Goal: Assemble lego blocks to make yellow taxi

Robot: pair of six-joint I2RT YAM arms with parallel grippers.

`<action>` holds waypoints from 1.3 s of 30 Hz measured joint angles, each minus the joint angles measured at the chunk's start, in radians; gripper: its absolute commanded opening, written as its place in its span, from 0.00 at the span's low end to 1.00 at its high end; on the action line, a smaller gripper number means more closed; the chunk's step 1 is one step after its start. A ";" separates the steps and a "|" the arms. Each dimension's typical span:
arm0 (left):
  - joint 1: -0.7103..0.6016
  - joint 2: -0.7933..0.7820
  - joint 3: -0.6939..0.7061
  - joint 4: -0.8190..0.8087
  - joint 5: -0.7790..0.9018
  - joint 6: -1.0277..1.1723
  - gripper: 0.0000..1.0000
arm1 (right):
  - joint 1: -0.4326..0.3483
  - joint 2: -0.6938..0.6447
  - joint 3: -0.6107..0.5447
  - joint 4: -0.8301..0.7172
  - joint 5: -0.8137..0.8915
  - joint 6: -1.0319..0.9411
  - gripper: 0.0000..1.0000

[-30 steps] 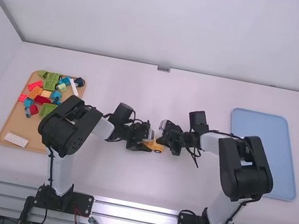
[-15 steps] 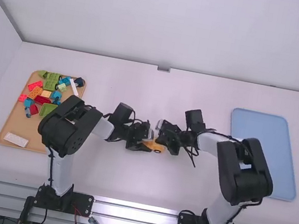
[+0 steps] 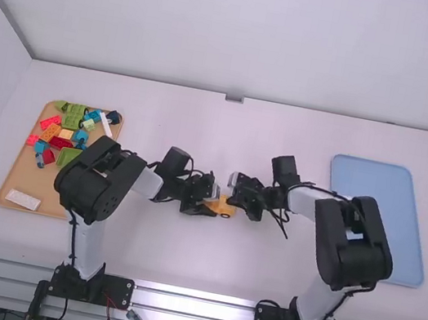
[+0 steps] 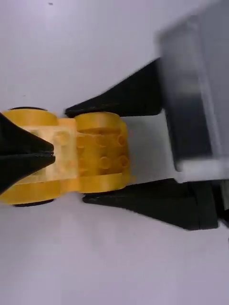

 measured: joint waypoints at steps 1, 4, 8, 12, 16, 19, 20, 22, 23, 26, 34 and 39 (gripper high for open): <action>0.000 0.000 0.000 0.000 0.000 0.000 0.43 | -0.029 0.000 -0.007 -0.002 -0.024 -0.030 0.00; 0.000 0.000 0.000 0.000 0.000 0.000 0.43 | -0.098 0.000 -0.016 -0.005 -0.113 -0.112 0.00; 0.000 0.000 0.000 0.000 0.000 0.000 0.45 | -0.177 -0.021 -0.016 -0.005 -0.254 -0.193 0.68; 0.000 0.000 0.000 0.001 -0.001 -0.012 0.50 | -0.225 -0.051 -0.016 0.002 -0.310 -0.187 0.99; 0.000 0.000 0.000 0.001 -0.001 -0.018 0.59 | -0.265 -0.055 -0.016 -0.001 -0.334 -0.143 0.99; 0.000 0.000 0.000 0.002 -0.001 -0.022 0.78 | -0.283 -0.055 -0.016 -0.001 -0.341 -0.123 0.99; 0.000 0.000 0.000 0.002 -0.001 -0.024 0.89 | -0.289 -0.055 -0.016 -0.001 -0.342 -0.116 0.99; 0.000 0.000 0.000 0.002 -0.001 -0.022 0.99 | -0.294 -0.055 -0.016 -0.001 -0.343 -0.109 0.99; 0.000 0.000 0.000 0.003 -0.001 -0.024 0.99 | -0.296 -0.055 -0.016 -0.002 -0.343 -0.106 0.99; 0.000 0.000 0.000 0.004 -0.003 -0.026 0.99 | -0.296 -0.055 -0.016 -0.001 -0.346 -0.102 0.99; 0.011 -0.051 0.000 -0.044 -0.035 -0.058 0.99 | -0.296 -0.056 -0.016 0.000 -0.348 -0.098 0.99; 0.071 -0.192 0.000 -0.153 -0.074 -0.076 0.99 | -0.296 -0.055 -0.016 0.048 -0.349 -0.071 0.99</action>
